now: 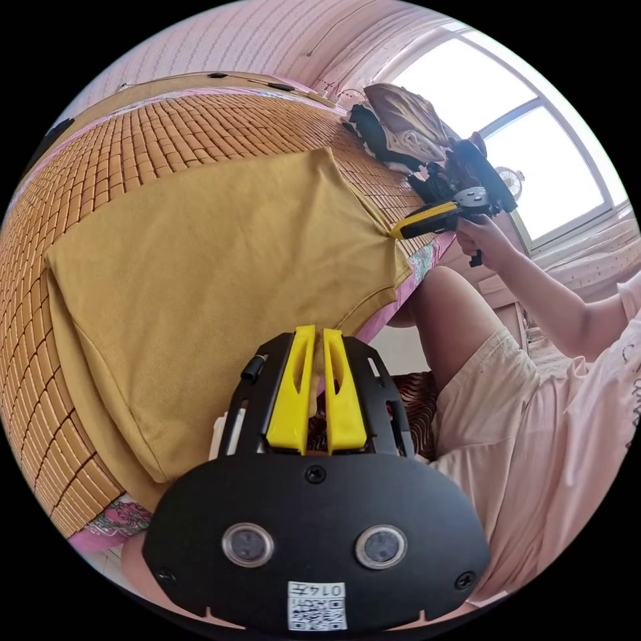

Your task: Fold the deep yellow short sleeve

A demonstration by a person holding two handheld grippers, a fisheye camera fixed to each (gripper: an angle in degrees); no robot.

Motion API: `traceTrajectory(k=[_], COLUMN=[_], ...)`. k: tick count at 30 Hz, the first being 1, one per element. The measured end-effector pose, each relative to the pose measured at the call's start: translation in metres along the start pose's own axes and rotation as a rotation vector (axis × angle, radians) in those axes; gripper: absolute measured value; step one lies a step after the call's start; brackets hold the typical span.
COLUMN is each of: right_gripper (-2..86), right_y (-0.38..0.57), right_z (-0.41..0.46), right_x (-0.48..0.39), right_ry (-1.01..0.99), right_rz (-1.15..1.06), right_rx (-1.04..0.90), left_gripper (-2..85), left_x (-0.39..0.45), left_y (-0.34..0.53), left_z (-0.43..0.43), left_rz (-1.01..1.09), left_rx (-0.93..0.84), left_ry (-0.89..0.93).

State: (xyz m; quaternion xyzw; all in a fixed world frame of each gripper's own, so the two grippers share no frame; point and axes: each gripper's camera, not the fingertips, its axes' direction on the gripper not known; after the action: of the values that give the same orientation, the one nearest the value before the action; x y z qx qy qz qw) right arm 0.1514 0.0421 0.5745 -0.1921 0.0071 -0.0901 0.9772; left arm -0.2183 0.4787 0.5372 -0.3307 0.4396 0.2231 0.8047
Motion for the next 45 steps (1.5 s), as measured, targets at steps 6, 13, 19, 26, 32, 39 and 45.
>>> traceTrajectory(k=[6,13,19,26,32,39,45], right_gripper=[-0.3,-0.4,-0.4,-0.4,-0.6,-0.7,2.4], right_y=[-0.071,-0.203,-0.245,-0.283,-0.304,-0.181,0.013], right_z=[-0.019,0.039,0.029,0.04,0.032,-0.039,-0.036], right_x=[-0.102,-0.193,-0.191,-0.185,-0.155,-0.06,0.071], right_ry=[0.017,0.195,0.187,0.198,0.131,-0.048,-0.189], right_rz=[-0.324,-0.527,-0.537,-0.512,-0.439,-0.306,0.033], right_rx=[0.092,-0.044,-0.176,-0.275,-0.299,0.034,0.059], left_gripper=[-0.3,-1.0,-1.0,-1.0,-1.0,-0.6,8.0], left_x=[0.02,0.042,0.057,0.062,0.078,0.092,0.122], left_y=[-0.003,0.004,0.003,0.004,0.008,0.016,0.019], left_z=[0.001,0.018,0.022,0.023,0.025,0.017,-0.003], left_rz=[0.075,0.133,0.193,0.212,0.254,0.297,0.368], left_rx=[0.041,0.026,-0.004,-0.01,-0.012,0.02,0.284], left_ry=[-0.038,-0.133,-0.157,-0.123,-0.165,-0.15,-0.117])
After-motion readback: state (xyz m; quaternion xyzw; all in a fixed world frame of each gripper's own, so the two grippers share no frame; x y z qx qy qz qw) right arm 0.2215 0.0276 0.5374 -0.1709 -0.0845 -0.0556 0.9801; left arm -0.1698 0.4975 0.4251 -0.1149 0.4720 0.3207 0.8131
